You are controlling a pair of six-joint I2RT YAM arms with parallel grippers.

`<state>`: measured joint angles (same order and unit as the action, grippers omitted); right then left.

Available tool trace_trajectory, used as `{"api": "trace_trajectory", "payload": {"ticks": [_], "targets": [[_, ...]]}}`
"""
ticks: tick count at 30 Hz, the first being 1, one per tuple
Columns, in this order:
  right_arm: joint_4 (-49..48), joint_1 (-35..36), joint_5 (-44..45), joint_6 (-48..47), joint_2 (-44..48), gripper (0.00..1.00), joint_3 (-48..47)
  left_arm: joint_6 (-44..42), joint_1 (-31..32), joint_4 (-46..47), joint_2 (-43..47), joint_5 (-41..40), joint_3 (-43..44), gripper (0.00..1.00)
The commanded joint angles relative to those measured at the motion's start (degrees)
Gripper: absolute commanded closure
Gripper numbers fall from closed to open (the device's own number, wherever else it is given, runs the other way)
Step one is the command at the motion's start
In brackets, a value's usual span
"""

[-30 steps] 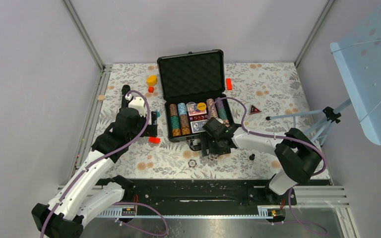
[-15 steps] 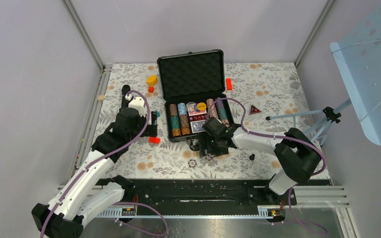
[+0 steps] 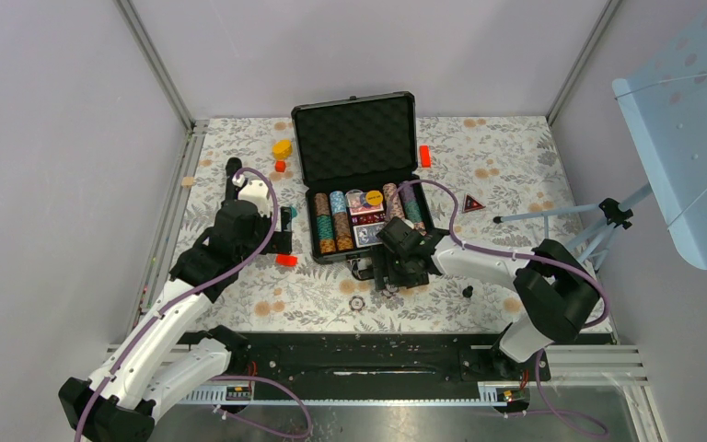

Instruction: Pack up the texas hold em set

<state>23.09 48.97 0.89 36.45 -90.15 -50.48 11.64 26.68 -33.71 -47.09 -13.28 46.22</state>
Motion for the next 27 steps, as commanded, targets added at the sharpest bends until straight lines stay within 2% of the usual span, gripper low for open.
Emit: {"api": "trace_trajectory", "payload": {"ticks": [1, 14, 27], "targets": [[2.2, -0.2, 1.8, -1.7, 0.4, 0.15, -2.6, -0.1, -0.2, 2.5, 0.3, 1.0, -0.6, 0.01], [0.2, -0.2, -0.7, -12.3, -4.9, 0.15, -3.8, -0.1, -0.2, 2.5, 0.2, 1.1, -0.6, 0.01], [-0.3, 0.0, -6.9, -20.3, -6.7, 0.15, -4.2, -0.2, -0.2, 2.5, 0.0, 1.2, -0.5, 0.01]]}}
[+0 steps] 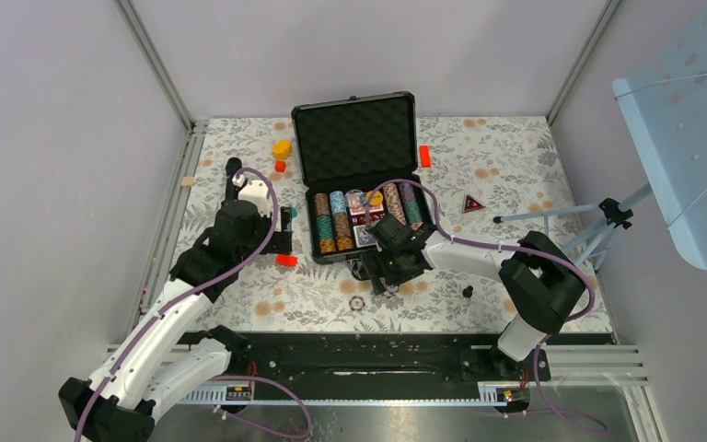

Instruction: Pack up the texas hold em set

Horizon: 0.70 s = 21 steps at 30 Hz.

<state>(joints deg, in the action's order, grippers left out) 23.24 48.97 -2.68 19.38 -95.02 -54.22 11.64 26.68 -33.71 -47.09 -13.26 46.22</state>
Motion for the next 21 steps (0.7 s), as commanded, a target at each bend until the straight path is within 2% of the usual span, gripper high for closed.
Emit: {"api": "trace_trajectory", "payload": {"ticks": [1, 11, 21], "targets": [[-0.6, 0.0, -3.7, -3.5, -1.9, 0.15, -0.4, -0.2, -0.2, 2.5, 0.0, 1.2, -0.5, 0.01], [-1.6, 1.2, -7.6, -4.5, -2.3, 0.17, -0.4, -0.2, -0.2, 2.5, 0.0, 1.1, -0.5, 0.01], [-1.4, 2.2, -7.2, -4.1, -1.8, 0.18, 0.2, -0.2, -0.3, 2.5, 0.1, 1.2, -0.5, 0.01]]}}
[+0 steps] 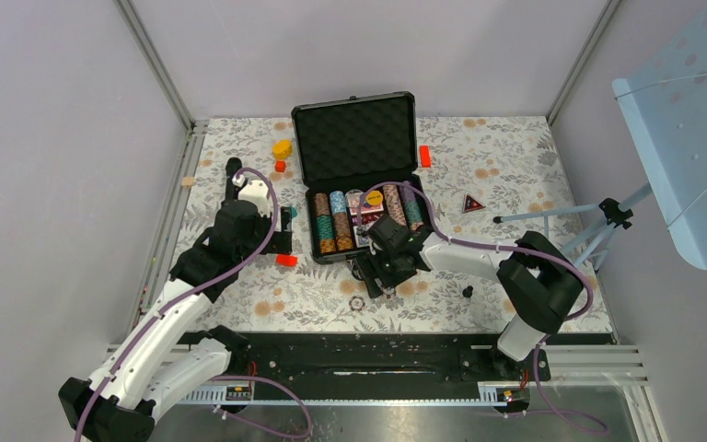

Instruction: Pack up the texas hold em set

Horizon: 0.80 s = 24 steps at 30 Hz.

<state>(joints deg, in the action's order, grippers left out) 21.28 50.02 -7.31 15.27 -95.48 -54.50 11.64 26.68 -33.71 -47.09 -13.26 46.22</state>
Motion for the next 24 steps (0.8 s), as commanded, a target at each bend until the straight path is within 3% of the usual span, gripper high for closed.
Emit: {"api": "trace_trajectory", "payload": {"ticks": [1, 12, 18, 24], "targets": [[0.5, 1.2, -2.4, 0.1, -1.3, 0.18, 0.5, -0.1, -0.3, 2.5, 0.1, 1.2, -0.5, 0.01], [3.3, 1.2, 8.7, -0.9, 1.2, 0.14, -6.4, -0.1, -0.3, 2.5, 0.1, 1.1, -0.6, 0.01], [3.9, 1.8, 8.6, 0.2, 3.0, 0.15, -10.2, 0.0, -0.3, 2.5, 0.3, 0.5, -0.6, 0.01], [3.7, 6.9, 10.7, 6.1, 2.0, 0.18, -7.9, 0.8, -0.2, 2.0, 1.0, -3.0, -0.5, 0.01]]}}
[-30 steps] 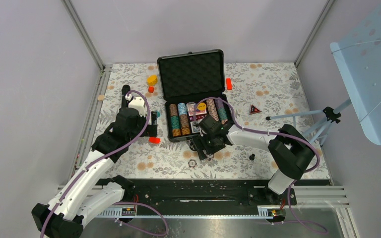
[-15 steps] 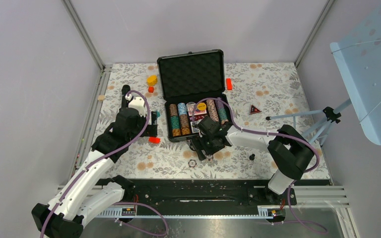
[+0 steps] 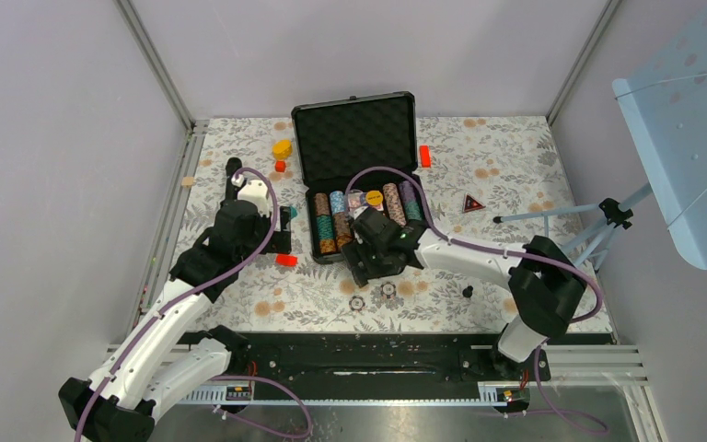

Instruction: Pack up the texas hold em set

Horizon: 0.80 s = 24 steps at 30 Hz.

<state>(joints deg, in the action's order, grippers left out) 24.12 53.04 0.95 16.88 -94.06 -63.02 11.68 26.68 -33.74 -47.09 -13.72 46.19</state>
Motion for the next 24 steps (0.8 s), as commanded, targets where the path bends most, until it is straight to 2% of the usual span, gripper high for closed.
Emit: {"api": "trace_trajectory", "payload": {"ticks": [1, 10, 24], "targets": [[0.4, 4.8, 2.7, 5.9, 0.3, 0.19, 1.3, 0.9, -0.2, 2.0, 1.1, -3.2, -0.5, 0.01], [-1.5, 12.0, 5.6, 13.6, -3.7, 0.2, 1.7, 1.2, -0.2, 1.8, 1.8, -4.9, -0.8, 0.01], [1.1, 14.5, 9.3, 16.1, -10.9, 0.29, -2.5, 1.1, -0.2, 1.9, 1.7, -3.8, -0.8, 0.01]]}}
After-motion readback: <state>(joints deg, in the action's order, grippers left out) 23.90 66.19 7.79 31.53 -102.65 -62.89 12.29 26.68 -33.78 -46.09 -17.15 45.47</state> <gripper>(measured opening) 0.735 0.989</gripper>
